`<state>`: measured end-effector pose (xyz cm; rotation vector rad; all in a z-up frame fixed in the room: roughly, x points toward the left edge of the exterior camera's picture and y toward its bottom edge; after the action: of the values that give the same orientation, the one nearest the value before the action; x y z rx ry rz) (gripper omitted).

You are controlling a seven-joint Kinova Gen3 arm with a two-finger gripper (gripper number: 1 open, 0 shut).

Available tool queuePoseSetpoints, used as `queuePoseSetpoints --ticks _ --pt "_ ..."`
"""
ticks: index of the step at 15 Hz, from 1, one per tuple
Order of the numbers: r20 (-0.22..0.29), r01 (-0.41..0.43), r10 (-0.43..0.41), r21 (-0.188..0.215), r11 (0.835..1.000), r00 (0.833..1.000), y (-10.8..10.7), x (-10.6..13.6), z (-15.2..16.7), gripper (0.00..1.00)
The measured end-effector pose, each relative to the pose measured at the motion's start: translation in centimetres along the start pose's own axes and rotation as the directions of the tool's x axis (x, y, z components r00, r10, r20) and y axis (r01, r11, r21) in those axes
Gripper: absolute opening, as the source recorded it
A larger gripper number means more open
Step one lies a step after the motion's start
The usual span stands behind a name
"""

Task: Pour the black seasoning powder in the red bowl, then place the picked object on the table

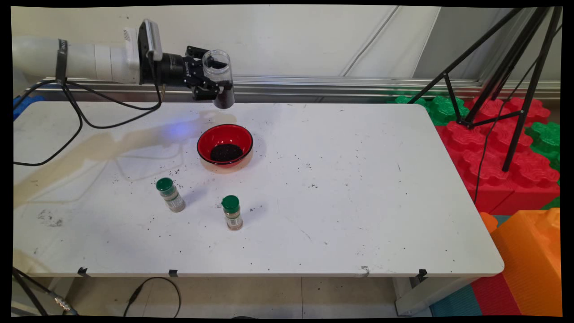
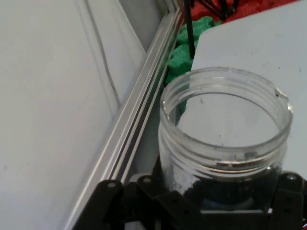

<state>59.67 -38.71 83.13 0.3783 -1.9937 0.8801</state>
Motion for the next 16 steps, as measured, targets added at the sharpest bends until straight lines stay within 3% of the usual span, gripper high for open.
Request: queuePoseSetpoints --ticks 4,8,16 --pt "-0.007 0.125 -0.124 0.005 0.992 0.992 -0.2 0.2 0.0 0.0" --pt "-0.019 0.229 -0.229 -0.001 0.973 0.973 -0.3 0.5 0.1 0.0" --pt "-0.055 0.365 -0.368 -0.065 0.929 0.928 -0.1 1.9 0.6 0.0"
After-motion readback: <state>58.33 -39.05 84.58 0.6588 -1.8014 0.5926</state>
